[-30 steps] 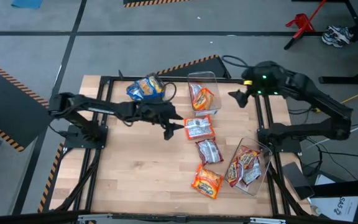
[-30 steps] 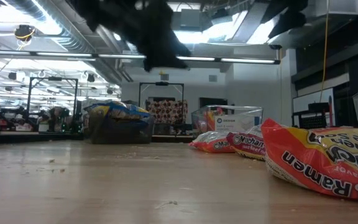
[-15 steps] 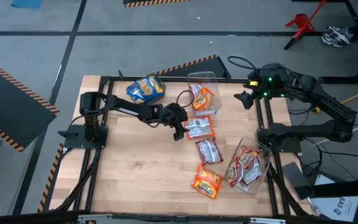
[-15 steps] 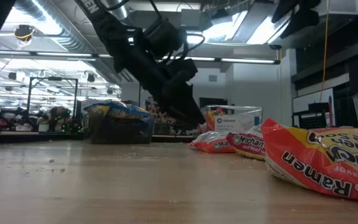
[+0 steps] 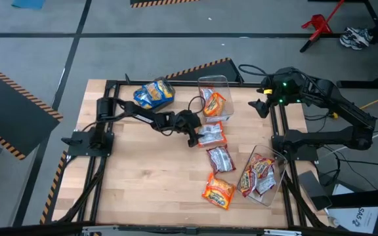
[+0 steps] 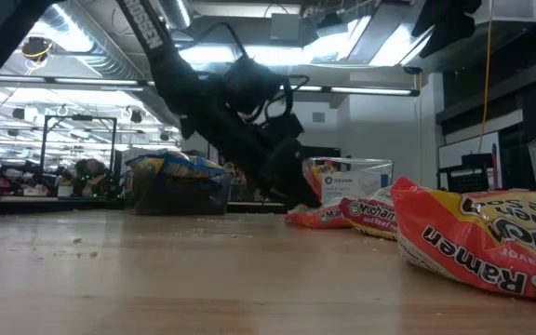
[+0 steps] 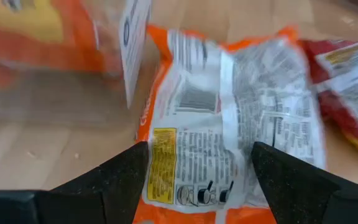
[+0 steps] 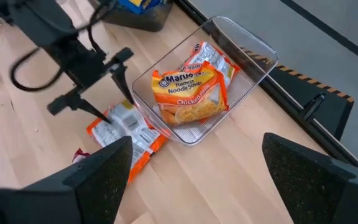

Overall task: Sort Maruchan noodles
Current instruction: Put the orange noodle pack into the top transparent bin

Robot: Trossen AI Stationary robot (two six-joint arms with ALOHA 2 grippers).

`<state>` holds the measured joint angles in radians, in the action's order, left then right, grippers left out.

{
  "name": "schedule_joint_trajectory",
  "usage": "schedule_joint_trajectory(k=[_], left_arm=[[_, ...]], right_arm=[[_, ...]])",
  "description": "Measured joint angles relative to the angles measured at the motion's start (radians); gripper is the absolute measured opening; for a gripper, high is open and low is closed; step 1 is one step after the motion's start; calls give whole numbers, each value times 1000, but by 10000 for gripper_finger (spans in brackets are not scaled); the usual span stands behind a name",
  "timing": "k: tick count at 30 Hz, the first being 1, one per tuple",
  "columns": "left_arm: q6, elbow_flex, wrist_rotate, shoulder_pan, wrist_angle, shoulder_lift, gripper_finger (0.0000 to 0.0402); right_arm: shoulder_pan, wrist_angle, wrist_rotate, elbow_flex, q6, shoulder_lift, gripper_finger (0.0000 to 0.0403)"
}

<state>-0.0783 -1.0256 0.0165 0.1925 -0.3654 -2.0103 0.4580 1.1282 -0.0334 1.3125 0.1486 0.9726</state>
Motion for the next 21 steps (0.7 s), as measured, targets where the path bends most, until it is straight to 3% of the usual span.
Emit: schedule_joint_trajectory(k=[10,14,21], left_arm=[[-140,-6,27,-20,-27,-59,278],[-214,-5,36,-65,7,-53,247],[-247,-5,-61,-153,81,-52,173]], right_arm=[[0,3,53,0,-26,0,346],[0,-4,53,0,-27,0,346],[0,-4,53,0,-49,0,346]])
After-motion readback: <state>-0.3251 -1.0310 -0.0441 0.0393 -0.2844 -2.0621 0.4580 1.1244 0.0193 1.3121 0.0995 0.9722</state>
